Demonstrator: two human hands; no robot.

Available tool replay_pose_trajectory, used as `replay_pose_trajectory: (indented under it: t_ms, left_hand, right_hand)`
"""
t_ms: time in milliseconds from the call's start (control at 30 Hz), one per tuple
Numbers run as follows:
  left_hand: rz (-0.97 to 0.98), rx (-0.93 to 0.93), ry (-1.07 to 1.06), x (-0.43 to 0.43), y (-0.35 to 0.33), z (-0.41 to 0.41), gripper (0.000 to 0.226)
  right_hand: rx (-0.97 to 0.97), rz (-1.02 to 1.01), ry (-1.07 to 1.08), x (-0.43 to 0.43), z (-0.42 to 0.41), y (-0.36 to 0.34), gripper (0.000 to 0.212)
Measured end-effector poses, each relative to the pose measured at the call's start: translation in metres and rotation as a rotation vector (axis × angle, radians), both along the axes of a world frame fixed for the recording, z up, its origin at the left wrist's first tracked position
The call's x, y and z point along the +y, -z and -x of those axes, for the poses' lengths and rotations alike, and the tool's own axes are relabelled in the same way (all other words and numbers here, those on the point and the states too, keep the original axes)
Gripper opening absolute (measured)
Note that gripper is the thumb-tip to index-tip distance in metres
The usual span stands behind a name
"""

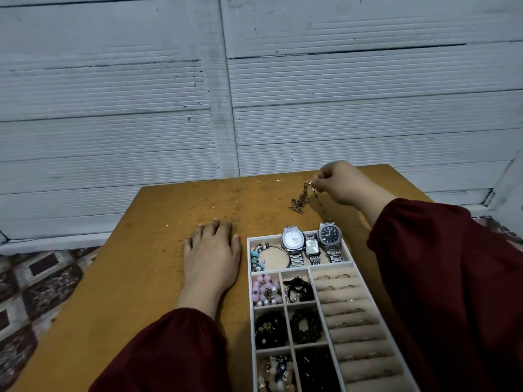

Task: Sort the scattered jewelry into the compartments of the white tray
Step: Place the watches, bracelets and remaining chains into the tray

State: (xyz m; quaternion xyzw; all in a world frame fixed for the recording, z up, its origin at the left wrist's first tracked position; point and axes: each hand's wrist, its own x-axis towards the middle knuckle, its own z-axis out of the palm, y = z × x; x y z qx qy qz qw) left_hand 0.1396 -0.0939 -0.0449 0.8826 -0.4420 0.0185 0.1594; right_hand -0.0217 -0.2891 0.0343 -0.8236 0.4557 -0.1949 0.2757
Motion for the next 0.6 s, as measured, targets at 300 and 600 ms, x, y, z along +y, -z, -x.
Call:
replay_pose_trajectory:
  t_ms: [300,600]
  left_hand:
    - [0.036,-0.003,0.003,0.009,-0.005,0.007,0.039]
    - [-0.046,0.065,0.069,0.030,-0.007,0.016,0.048]
  right_hand:
    - [-0.373,-0.034,-0.015,0.023,0.006,-0.033,0.011]
    - [-0.827,-0.284,-0.062,0.044,0.005,-0.064,0.011]
